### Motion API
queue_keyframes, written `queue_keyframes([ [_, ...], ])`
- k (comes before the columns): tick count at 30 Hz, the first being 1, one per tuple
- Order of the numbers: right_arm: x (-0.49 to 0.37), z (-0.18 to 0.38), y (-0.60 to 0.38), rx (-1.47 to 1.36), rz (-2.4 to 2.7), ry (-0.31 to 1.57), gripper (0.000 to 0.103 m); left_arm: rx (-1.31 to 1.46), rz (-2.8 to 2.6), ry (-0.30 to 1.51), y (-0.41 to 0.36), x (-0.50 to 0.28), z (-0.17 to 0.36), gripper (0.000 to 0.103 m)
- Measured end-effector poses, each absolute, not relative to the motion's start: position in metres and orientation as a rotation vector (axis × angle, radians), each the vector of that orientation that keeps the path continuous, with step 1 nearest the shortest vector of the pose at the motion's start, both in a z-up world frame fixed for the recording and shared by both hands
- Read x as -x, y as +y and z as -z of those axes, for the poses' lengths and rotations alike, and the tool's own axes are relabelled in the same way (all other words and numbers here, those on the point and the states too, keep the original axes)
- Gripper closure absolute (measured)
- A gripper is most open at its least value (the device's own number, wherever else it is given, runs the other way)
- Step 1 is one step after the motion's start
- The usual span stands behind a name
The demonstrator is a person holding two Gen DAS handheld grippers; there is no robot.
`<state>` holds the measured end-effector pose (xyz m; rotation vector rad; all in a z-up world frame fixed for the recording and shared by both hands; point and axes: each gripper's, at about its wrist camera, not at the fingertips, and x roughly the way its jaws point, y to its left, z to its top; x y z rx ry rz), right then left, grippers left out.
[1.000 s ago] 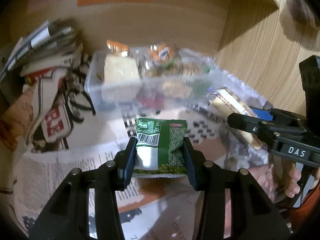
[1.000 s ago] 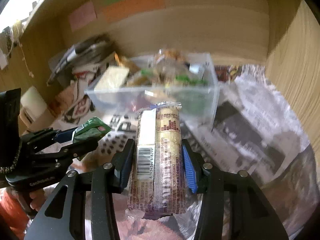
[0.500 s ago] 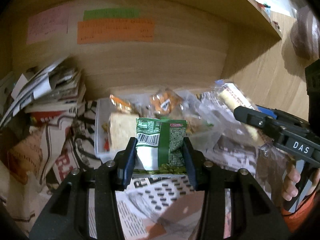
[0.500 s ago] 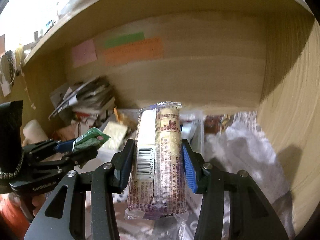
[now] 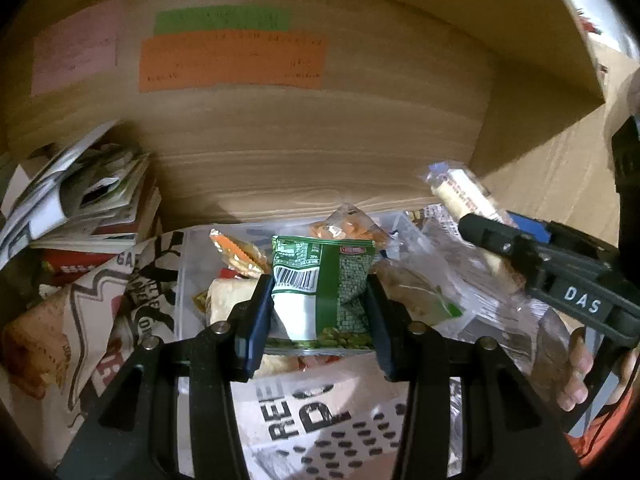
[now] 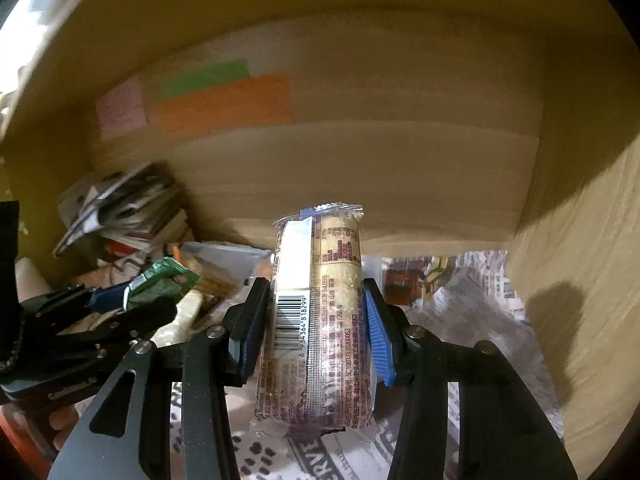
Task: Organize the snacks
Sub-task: 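Lower the green bag into the clear box with the left tool while the right places the wafer bar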
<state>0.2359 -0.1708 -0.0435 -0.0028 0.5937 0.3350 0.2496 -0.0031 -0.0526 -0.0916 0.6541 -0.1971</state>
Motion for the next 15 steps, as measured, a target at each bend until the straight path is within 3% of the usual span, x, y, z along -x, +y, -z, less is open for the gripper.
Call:
queue_keyframes([
  [15, -0.278, 0.081, -0.169, 0.036, -0.312, 0.713, 0.06, 0.105, 0.17, 0.72, -0.004, -0.291, 0.083, 0.058],
])
